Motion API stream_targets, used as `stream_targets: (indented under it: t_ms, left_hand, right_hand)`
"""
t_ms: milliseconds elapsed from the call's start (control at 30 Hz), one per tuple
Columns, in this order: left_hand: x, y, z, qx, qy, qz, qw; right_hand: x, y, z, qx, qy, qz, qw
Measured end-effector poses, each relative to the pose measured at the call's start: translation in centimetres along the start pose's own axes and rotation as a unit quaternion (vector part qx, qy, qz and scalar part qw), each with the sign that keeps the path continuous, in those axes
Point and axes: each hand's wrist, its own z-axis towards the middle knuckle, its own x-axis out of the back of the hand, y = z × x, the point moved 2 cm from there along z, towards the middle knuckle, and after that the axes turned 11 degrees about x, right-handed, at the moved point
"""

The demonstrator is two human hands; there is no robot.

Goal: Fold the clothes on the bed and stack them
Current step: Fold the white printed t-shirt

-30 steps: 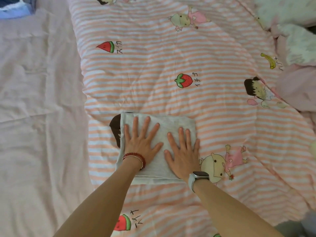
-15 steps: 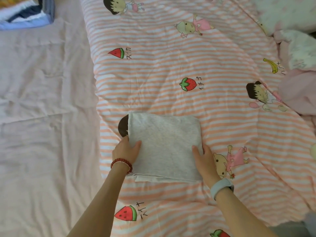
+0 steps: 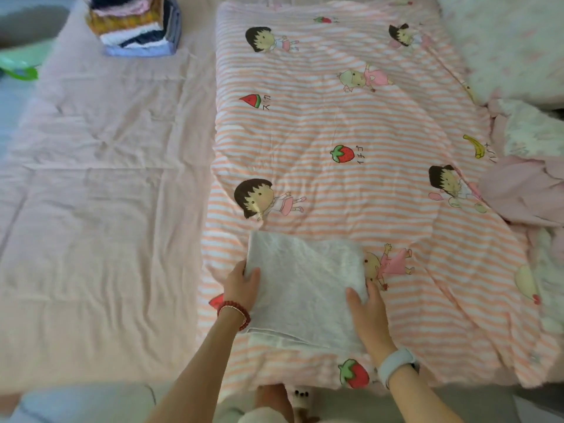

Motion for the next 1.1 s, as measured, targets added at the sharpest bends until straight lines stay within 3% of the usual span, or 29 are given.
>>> stream_targets:
  t_ms: [267, 600, 800, 1100]
  left_hand:
    - [5.2, -12.5, -13.2, 0.059, 0.131, -0.092, 0.985]
    - [14.5, -20.2, -17.0, 0.109, 0.209, -0.217, 0.947]
    - [25.7, -25.6, -16.3, 0.108, 0.255, -0.281, 0.919]
    - [48.8, -37.3, -16.4, 0.12, 0.36, -0.315, 0.87]
  right_hand:
    - [-0.8, 0.3, -10.1, 0.011, -0.16, -0.018, 0.987]
    - [-10.5, -1.5, -16.5, 0.038, -0.268, -0.067, 0.96]
    - [-22.0, -7.1, -21.1, 0.106, -0.309, -0.104, 0.939]
    - [-45.5, -14.6, -33.2, 0.169, -0.409, -0.107, 0.89]
